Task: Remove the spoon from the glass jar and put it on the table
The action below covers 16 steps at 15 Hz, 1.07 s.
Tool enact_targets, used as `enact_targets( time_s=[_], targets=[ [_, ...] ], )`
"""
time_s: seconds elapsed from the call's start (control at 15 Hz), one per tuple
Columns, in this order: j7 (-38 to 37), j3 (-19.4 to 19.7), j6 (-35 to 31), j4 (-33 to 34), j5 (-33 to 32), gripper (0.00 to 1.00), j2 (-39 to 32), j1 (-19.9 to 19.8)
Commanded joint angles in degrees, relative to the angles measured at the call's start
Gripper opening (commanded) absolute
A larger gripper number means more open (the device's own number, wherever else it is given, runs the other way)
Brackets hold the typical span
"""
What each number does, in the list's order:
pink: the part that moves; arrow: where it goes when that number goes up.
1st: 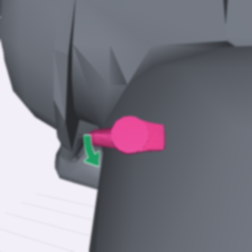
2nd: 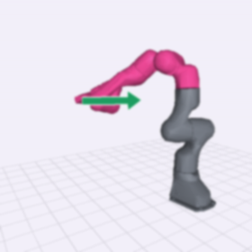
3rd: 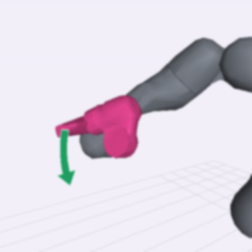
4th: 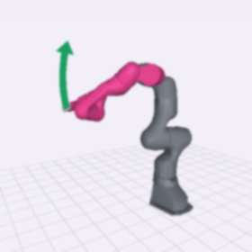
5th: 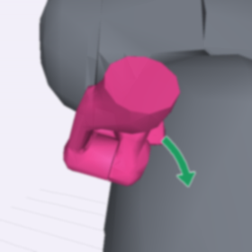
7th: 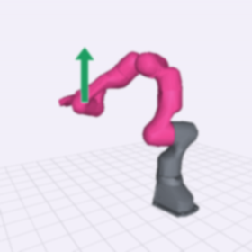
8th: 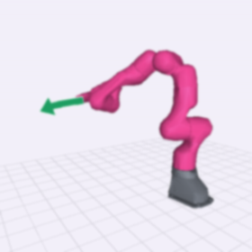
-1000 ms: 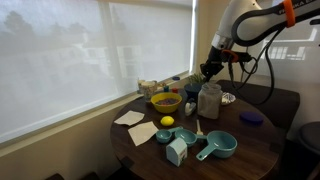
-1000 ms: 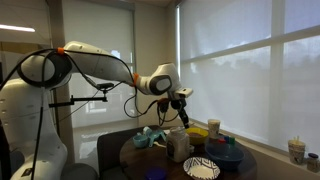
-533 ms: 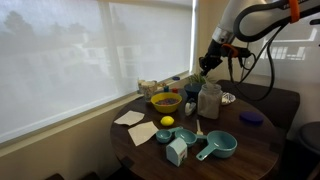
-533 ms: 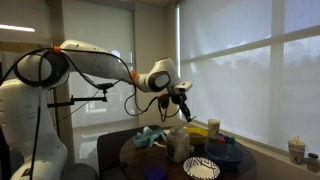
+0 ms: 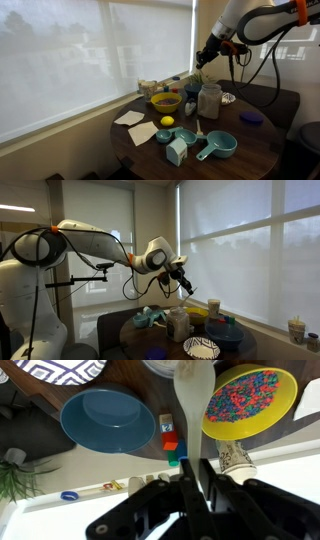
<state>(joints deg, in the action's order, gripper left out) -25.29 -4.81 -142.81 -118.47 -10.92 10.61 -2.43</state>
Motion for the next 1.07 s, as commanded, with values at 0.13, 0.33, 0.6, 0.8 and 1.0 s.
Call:
enact_targets(
  time_s=[0.13,0.33,0.6,0.8,1.0],
  targets=[
    [0.36,-0.95,-4.25,-5.87,-1.44,0.03,3.54,0.1],
    [5.42,0.02,-5.8,-8.76,1.56,0.03,5.07,0.93],
    [11.54,1.92,-12.17,-12.2,6.82,0.03,6.13,2.02],
    [17.82,4.39,-16.19,-14.09,15.36,0.03,6.48,4.55],
    [23.78,7.27,-18.0,-14.75,24.01,0.03,6.89,7.67]
  ],
)
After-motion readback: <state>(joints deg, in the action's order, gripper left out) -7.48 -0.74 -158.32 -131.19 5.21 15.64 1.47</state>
